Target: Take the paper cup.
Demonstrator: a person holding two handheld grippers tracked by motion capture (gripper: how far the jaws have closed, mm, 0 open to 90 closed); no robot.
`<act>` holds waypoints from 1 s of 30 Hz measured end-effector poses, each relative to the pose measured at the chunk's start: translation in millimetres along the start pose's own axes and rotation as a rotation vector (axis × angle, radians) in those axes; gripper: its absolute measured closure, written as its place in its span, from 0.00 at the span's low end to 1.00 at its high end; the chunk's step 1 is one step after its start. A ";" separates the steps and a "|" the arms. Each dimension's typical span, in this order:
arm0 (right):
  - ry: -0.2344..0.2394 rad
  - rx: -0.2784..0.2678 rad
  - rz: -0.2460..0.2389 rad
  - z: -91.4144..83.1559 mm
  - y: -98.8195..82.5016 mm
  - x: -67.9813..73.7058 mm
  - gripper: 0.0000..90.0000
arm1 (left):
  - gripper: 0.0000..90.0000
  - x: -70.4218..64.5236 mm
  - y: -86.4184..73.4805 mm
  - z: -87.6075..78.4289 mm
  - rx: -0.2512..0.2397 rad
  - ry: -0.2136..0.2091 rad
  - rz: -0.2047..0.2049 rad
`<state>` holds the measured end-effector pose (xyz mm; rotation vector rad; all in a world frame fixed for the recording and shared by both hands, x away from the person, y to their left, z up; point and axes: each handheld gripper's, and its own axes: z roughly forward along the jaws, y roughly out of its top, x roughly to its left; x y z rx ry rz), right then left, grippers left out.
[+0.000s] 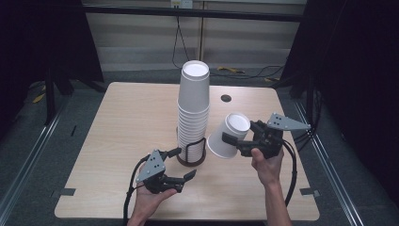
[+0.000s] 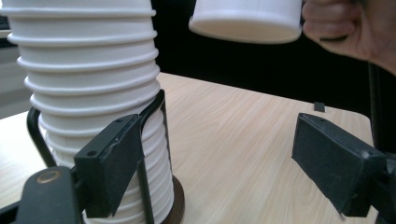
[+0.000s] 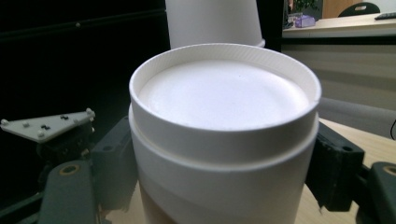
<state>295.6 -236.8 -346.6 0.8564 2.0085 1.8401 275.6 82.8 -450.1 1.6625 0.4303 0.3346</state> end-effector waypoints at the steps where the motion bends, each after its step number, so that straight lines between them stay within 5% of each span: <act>1: 0.005 0.005 0.007 1.1 -2.8 0.5 0.26 | 0.18 0.0 1.2 0.2 0.006 -0.002 0.008; 30: 0.111 0.035 0.084 31.9 -56.5 16.3 0.26 | 0.17 -9.0 5.2 27.6 0.000 -0.098 0.038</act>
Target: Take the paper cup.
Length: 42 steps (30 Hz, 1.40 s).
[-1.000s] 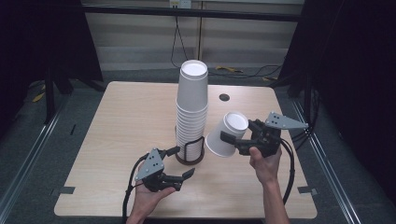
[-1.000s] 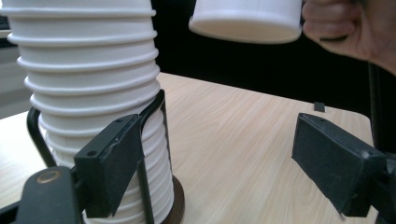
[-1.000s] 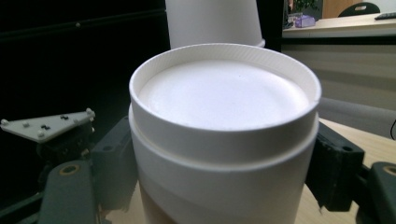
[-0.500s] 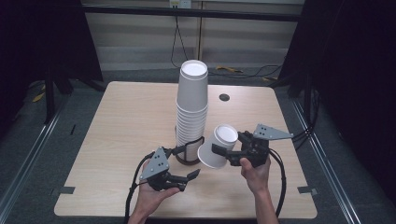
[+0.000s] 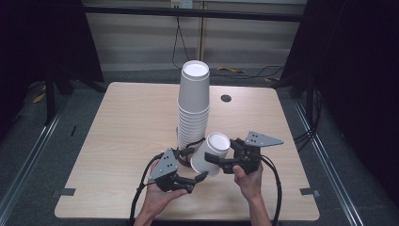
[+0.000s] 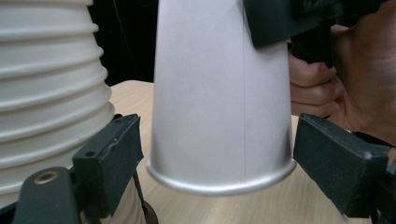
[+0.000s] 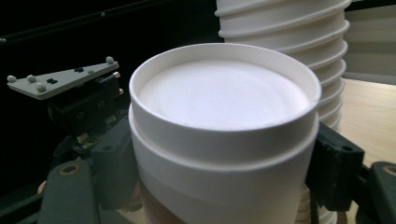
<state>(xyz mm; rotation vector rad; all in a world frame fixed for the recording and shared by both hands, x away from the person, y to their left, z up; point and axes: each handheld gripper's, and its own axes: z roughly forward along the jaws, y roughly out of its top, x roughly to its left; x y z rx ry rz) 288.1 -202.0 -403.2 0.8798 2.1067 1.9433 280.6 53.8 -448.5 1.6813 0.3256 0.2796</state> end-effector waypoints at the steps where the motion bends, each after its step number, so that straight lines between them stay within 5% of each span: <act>1: 0.004 0.000 0.001 1.0 -0.3 0.4 0.26 | 0.17 0.5 -0.1 0.6 0.008 -0.007 0.001; 14: 0.039 0.010 0.000 12.8 -4.7 6.6 0.26 | 0.10 0.8 -1.3 9.4 0.009 -0.012 -0.017; 42: 0.062 0.020 0.001 18.8 -5.2 9.2 0.15 | 0.17 3.2 -1.3 4.0 0.040 -0.023 -0.029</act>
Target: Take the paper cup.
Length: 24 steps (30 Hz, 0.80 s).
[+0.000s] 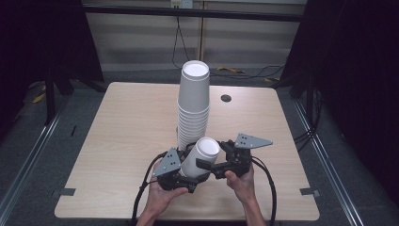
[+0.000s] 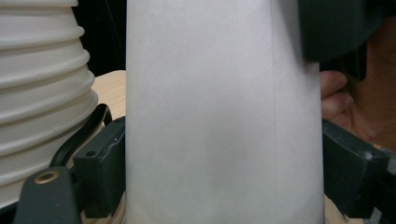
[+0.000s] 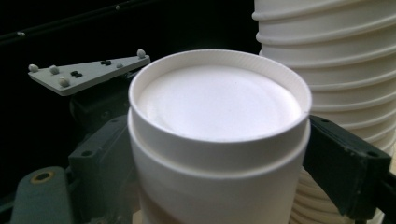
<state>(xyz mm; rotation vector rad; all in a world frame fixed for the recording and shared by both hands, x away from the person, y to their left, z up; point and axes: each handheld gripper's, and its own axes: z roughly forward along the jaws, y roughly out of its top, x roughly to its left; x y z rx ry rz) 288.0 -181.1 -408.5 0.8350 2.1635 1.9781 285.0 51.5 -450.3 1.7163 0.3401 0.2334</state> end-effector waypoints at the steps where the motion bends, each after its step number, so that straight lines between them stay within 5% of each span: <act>1: 0.000 -0.005 0.003 -1.4 0.5 0.1 0.15 | 0.17 1.1 0.2 -1.5 0.010 0.000 0.004; 17: -0.061 -0.010 0.001 -19.7 0.5 -5.1 0.16 | 0.17 14.2 -1.4 -16.1 0.053 0.006 -0.038; 24: -0.067 0.025 0.002 -25.5 -5.8 -8.2 0.15 | 0.17 13.3 4.8 -17.0 0.112 -0.001 0.009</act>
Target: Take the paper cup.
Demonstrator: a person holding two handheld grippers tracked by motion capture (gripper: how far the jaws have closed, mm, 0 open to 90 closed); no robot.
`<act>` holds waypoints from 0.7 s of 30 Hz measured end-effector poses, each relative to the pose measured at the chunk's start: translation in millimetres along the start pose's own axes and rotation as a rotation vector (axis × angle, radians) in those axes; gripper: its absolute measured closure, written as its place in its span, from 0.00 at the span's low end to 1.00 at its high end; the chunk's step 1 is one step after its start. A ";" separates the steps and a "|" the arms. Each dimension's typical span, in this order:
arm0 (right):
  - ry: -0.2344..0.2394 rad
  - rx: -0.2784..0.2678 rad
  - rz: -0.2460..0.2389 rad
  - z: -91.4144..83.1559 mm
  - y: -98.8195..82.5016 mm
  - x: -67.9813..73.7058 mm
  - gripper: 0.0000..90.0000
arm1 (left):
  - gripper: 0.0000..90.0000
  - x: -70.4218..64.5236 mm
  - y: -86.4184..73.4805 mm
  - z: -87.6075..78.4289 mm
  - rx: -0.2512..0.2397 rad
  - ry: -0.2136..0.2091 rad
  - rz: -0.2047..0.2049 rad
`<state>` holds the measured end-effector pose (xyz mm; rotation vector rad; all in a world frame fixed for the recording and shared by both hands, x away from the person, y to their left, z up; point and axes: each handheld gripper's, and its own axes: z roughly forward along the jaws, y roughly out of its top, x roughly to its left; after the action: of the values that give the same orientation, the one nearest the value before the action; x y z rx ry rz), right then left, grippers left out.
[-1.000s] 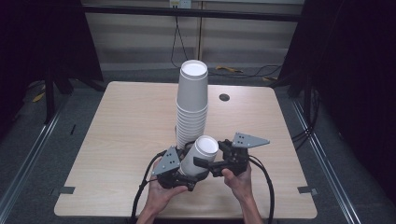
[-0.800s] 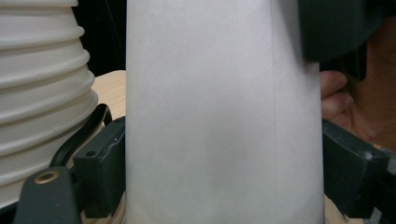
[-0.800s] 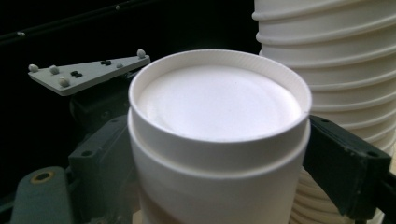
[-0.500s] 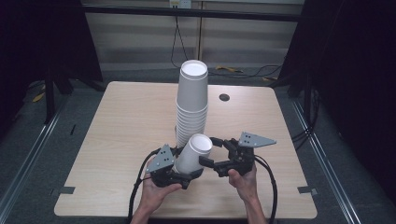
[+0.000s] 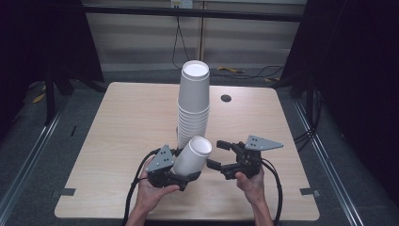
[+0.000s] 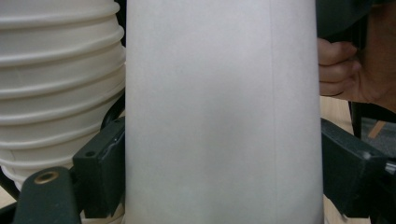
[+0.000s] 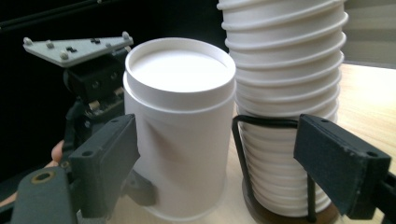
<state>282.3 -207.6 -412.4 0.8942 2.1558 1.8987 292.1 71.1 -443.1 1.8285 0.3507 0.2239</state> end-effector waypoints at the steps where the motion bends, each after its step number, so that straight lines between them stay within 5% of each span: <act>1: -0.002 0.005 -0.001 -1.1 -0.2 -0.2 0.15 | 0.17 0.5 0.6 0.0 0.012 -0.001 0.002; 10: 0.008 0.042 -0.018 -7.4 -4.5 -2.8 0.15 | 0.17 6.6 -0.7 1.6 0.077 -0.035 -0.003; 21: -0.015 0.136 -0.046 -7.1 -10.2 -3.5 0.15 | 0.17 5.2 1.3 9.0 0.186 -0.048 0.047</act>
<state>278.4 -215.8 -421.6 0.8700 2.2989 1.7364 300.1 64.5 -444.5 2.0235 0.3029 0.1843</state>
